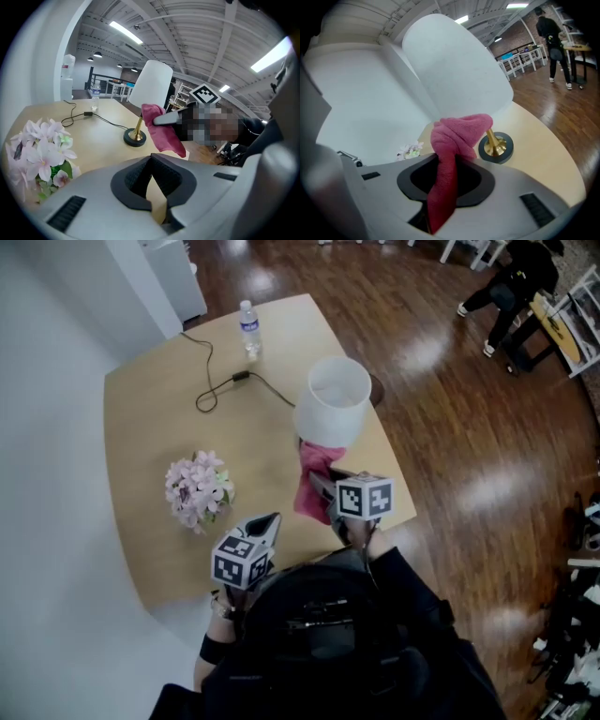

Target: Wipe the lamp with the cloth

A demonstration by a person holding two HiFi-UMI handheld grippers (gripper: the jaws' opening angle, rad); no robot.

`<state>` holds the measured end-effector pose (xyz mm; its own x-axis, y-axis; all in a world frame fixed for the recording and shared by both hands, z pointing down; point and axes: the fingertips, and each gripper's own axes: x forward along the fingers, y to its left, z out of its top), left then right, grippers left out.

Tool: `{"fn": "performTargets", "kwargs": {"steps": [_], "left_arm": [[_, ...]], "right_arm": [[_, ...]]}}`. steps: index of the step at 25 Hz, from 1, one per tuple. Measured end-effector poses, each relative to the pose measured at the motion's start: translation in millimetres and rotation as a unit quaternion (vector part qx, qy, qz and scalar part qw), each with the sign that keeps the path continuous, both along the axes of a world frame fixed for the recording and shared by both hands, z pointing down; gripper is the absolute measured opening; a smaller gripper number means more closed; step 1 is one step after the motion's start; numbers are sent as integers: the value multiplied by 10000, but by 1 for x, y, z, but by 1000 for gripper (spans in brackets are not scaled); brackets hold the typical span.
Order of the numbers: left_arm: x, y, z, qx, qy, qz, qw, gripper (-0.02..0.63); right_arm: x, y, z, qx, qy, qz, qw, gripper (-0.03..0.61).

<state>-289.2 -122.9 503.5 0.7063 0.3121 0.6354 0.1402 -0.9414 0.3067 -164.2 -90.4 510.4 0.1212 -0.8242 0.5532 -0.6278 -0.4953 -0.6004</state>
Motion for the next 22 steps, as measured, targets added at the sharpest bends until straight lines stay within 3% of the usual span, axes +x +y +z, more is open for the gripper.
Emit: {"fn": "performTargets", "kwargs": {"steps": [5,14,18,22], "left_arm": [[5,-3,-5,-60,32,260,9996,-8],[24,-17,-12,-66,154,724,9972,-8],[29,-28,-15,-131,204,776,9967,-8],[32,-38,-18,-143,219,800,9964,-8]], "right_arm": [[-12,-10,-25,49,281,-8,9996,98],[14,-41,-159,669,1544,515,9844,98],[31,-51,-175,809,1498,1048,9798,98],[43,-54,-151,695,1160,1470,9799,98]]}}
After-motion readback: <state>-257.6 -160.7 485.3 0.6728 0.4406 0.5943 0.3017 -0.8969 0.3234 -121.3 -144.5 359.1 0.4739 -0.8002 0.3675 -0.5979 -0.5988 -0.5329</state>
